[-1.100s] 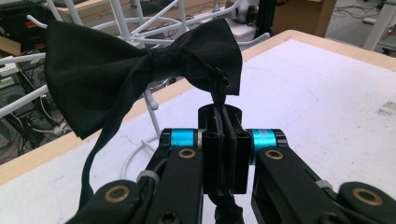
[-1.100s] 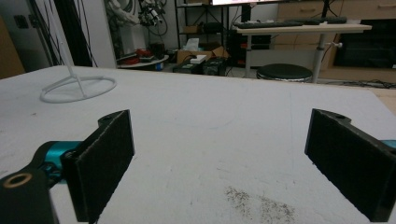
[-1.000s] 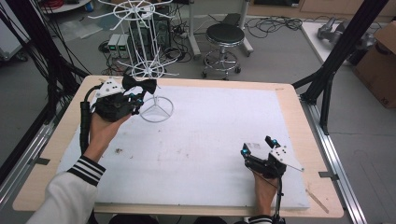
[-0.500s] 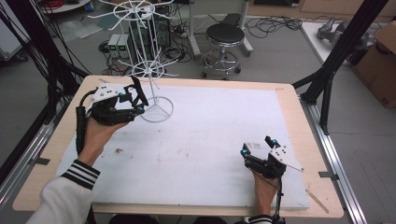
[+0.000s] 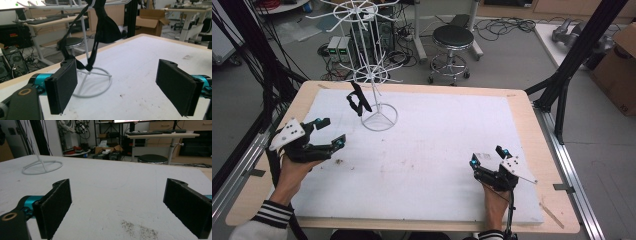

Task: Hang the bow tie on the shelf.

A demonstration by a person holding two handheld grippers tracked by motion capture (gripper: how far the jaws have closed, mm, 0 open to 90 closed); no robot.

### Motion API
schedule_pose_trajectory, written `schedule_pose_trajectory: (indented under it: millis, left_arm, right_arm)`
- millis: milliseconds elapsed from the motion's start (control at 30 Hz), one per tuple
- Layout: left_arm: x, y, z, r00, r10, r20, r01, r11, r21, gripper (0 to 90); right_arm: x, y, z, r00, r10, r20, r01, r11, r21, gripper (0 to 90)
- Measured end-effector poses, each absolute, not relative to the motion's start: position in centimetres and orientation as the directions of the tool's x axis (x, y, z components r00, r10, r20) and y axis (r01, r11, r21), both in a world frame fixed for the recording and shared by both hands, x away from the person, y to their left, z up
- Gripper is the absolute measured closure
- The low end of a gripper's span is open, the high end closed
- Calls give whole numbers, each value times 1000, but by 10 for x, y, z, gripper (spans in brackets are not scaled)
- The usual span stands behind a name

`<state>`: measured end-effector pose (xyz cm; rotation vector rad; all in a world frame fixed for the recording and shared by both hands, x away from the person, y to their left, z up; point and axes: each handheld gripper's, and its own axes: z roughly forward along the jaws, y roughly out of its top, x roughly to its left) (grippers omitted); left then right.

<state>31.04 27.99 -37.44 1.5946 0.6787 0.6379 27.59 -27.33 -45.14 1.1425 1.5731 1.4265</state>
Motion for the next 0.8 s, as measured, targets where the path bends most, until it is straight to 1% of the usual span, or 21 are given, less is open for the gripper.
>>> schedule_pose_trajectory:
  millis: [100, 167, 200, 233, 467, 500, 567, 800]
  left_arm:
    - [298, 291, -398, 650, 760, 4, 61, -58, 996, 179]
    - [295, 293, -402, 643, 766, 2, 58, -52, 997, 179]
    - [288, 296, -414, 618, 786, -7, 40, -22, 999, 180]
    - [288, 296, -414, 618, 786, -7, 40, -22, 999, 180]
    - [275, 301, -451, 564, 825, -34, 25, 24, 999, 180]
    - [274, 301, -452, 561, 827, -35, 19, 29, 999, 180]
    - [270, 301, -455, 543, 840, -15, -22, 32, 999, 180]
    - [271, 300, -455, 535, 844, -21, -12, 32, 999, 182]
  right_arm:
    - [276, -274, -451, -357, 933, 55, 147, -2, 989, 71]
    - [276, -274, -451, -355, 933, 53, 145, -1, 989, 72]
    - [276, -273, -451, -353, 934, 54, 145, -2, 989, 71]
    - [276, -273, -451, -353, 934, 54, 145, -2, 989, 71]
    - [276, -273, -451, -353, 934, 50, 142, 1, 990, 71]
    - [276, -273, -451, -353, 934, 50, 142, 1, 990, 71]
    - [275, -273, -451, -353, 934, 52, 142, -2, 990, 71]
    - [274, -273, -452, -350, 935, 58, 135, -11, 991, 72]
